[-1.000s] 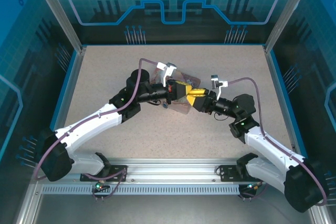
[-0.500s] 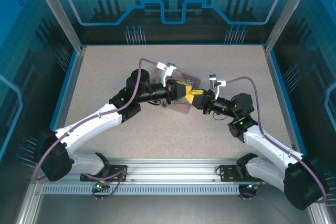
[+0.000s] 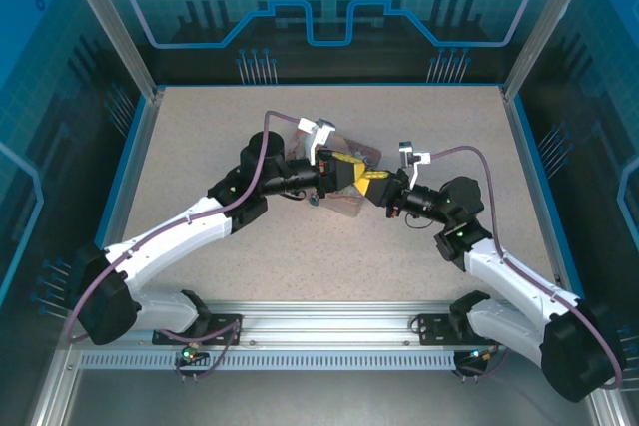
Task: Unlock the padlock with the key
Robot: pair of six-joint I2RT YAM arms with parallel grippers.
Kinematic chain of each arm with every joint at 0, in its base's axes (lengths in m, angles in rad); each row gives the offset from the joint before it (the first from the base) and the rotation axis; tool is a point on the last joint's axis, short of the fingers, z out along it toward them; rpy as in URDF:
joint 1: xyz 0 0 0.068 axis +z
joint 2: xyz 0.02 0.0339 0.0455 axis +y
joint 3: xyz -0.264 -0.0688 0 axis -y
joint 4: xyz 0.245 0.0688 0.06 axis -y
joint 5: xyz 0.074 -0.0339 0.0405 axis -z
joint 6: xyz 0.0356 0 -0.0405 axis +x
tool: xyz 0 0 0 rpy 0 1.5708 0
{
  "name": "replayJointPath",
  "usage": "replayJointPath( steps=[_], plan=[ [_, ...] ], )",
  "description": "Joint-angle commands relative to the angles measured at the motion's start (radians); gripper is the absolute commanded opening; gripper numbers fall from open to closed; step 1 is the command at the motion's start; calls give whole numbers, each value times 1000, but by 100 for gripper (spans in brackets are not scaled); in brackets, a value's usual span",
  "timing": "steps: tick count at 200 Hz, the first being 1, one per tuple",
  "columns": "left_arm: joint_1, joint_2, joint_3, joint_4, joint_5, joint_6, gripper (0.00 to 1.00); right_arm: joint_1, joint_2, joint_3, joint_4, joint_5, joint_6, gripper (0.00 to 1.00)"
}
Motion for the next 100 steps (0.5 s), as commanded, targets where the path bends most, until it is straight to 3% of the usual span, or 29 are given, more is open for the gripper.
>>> replayJointPath(
  steps=[1, 43, 100],
  plan=[
    [-5, -26, 25, -3, -5, 27, 35, 9, -27, 23, -52, 22, -43, 0],
    [27, -118, 21, -131, -111, 78, 71, 7, -80, 33, -249, 53, -152, 0],
    [219, -324, -156, -254, -171, 3, 90, 31, -59, 101, -578, 124, -307, 0]
  ],
)
